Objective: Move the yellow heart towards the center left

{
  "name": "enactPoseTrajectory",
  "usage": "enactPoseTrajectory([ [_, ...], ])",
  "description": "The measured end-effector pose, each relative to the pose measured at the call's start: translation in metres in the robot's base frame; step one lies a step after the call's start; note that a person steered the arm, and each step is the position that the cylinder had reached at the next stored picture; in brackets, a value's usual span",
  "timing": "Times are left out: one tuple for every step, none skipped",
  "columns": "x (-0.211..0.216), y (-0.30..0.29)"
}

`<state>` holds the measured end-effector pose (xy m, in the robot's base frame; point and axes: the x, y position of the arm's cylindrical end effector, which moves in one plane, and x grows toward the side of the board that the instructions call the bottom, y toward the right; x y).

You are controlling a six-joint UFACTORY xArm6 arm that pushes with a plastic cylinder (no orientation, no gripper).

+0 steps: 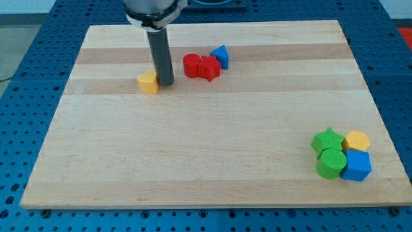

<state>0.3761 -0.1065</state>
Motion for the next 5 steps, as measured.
enactPoseTrajectory([
  [-0.004, -0.021],
  [-0.005, -0.047],
  [-0.005, -0.073],
  [-0.005, -0.093],
  [-0.005, -0.106],
])
